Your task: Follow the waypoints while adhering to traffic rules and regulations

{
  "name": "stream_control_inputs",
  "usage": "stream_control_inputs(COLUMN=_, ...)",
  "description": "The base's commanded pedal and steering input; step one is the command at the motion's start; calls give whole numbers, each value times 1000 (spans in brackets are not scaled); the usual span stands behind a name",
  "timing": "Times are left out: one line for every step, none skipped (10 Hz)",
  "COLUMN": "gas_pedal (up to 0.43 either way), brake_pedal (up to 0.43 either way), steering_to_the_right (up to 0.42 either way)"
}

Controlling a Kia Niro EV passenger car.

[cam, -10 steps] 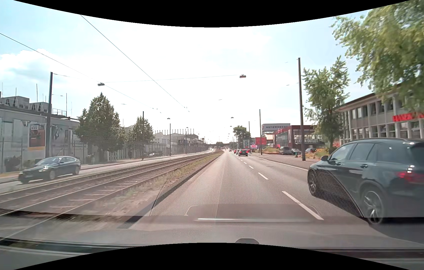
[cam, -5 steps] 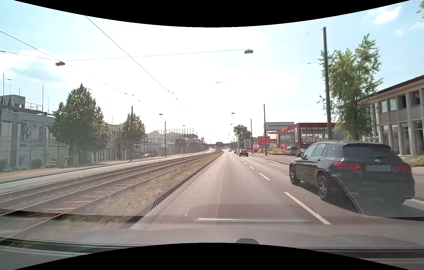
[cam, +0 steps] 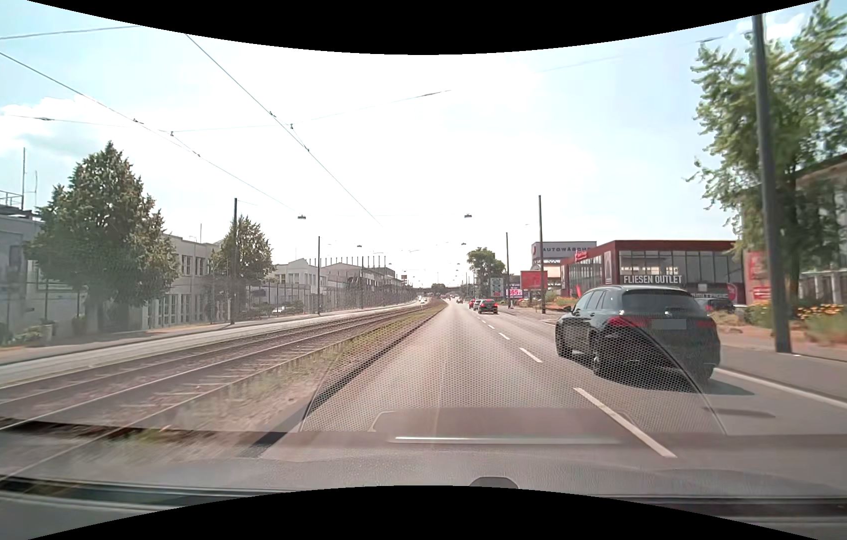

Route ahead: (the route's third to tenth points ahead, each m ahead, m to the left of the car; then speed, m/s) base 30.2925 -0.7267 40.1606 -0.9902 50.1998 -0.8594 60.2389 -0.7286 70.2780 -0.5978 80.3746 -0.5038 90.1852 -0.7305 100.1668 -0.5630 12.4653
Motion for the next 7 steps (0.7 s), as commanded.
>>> stream_control_inputs(gas_pedal=20, brake_pedal=0, steering_to_the_right=-4)
stream_control_inputs(gas_pedal=20, brake_pedal=0, steering_to_the_right=-4)
stream_control_inputs(gas_pedal=20, brake_pedal=0, steering_to_the_right=-4)
stream_control_inputs(gas_pedal=20, brake_pedal=0, steering_to_the_right=-4)
stream_control_inputs(gas_pedal=20, brake_pedal=0, steering_to_the_right=-4)
stream_control_inputs(gas_pedal=20, brake_pedal=0, steering_to_the_right=-4)
stream_control_inputs(gas_pedal=20, brake_pedal=0, steering_to_the_right=-4)
